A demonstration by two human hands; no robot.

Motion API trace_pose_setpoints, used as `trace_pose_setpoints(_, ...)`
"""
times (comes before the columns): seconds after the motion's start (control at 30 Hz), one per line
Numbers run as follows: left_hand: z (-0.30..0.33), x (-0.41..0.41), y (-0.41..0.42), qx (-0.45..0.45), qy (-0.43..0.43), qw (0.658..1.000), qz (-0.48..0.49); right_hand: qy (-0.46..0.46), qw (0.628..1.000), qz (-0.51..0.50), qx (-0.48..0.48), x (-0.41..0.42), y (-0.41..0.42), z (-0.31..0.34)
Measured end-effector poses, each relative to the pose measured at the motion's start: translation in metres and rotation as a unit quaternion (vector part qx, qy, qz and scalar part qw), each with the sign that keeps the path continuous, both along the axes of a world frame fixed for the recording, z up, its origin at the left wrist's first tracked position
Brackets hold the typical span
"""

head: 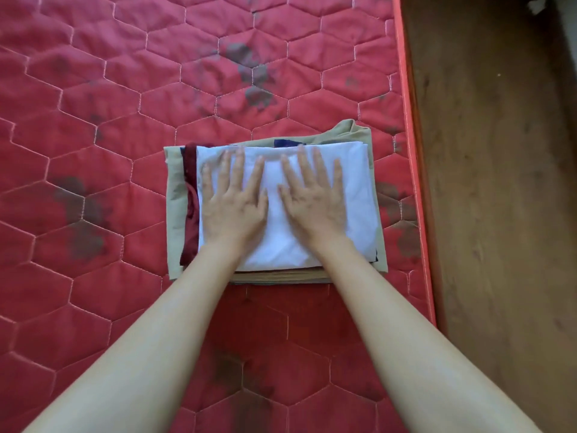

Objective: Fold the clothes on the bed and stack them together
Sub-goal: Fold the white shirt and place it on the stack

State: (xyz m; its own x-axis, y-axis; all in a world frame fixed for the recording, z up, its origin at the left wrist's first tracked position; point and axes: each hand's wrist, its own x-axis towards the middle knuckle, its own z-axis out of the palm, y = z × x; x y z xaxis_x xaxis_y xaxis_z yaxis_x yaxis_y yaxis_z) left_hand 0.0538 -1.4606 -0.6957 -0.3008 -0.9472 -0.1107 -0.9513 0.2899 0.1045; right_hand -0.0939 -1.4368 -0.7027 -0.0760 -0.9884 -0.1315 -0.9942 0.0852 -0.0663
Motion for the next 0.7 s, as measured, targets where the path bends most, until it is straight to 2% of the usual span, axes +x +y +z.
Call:
trace_pose_setpoints(0.1, -0.006, 0.019, 0.001, -0.039, 0.031, 0.998, 0.035, -0.039, 0.987, -0.158, -0.010, -0.038, 0.014, -0.003)
trace_pose_setpoints(0.17, -0.008, 0.029, 0.005, -0.042, 0.038, 0.998, 0.027, -0.153, 0.965, -0.214, 0.017, -0.059, 0.030, -0.004)
trace_pose_setpoints(0.23, -0.011, 0.036, 0.006, -0.015, 0.050, 0.998, 0.020, -0.239, 0.950, -0.200, 0.020, -0.066, 0.038, -0.006)
trace_pose_setpoints(0.5, -0.015, 0.037, 0.000, 0.010, 0.105, 0.994, 0.038, -0.292, 0.932, -0.211, 0.039, -0.067, 0.028, -0.017)
trace_pose_setpoints(0.63, -0.010, 0.043, 0.002, -0.038, 0.218, 0.968, 0.122, -0.400, 0.884, -0.241, -0.019, -0.082, 0.035, -0.012)
trace_pose_setpoints(0.7, -0.019, 0.061, -0.003, -0.020, 0.280, 0.943, 0.178, -0.409, 0.869, -0.272, -0.064, -0.088, 0.041, -0.012)
